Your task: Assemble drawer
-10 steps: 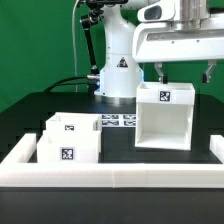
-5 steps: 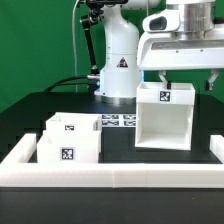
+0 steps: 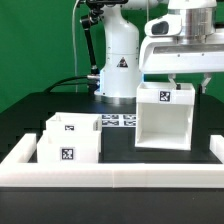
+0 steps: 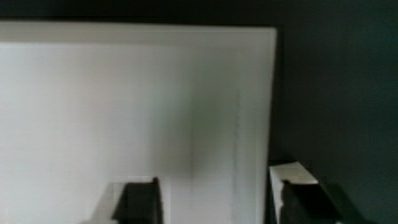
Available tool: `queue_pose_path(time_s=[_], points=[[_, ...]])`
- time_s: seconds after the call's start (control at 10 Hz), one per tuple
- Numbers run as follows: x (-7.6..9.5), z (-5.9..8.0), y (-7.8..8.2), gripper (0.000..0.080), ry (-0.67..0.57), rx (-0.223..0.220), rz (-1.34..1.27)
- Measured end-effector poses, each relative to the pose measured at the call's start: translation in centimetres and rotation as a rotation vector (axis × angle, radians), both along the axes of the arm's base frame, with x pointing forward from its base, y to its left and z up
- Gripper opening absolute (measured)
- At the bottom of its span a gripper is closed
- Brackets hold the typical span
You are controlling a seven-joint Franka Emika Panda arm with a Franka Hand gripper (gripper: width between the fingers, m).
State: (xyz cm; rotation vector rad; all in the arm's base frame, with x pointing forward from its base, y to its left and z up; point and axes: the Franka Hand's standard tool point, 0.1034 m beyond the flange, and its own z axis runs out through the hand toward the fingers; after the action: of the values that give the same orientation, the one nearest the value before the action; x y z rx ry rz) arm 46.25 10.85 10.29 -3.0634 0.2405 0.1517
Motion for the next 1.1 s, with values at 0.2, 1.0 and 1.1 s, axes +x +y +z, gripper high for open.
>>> queue_pose_path(time_s=[0.2, 1.0, 1.1], points=[[0.0, 0.0, 0.0, 0.0075, 0.000, 0.000, 0.000], [1.5, 0.0, -0.5, 0.0037, -0.009, 0.008, 0.036], [3.2, 0.0, -0.5, 0.0038, -0.024, 0.013, 0.028]])
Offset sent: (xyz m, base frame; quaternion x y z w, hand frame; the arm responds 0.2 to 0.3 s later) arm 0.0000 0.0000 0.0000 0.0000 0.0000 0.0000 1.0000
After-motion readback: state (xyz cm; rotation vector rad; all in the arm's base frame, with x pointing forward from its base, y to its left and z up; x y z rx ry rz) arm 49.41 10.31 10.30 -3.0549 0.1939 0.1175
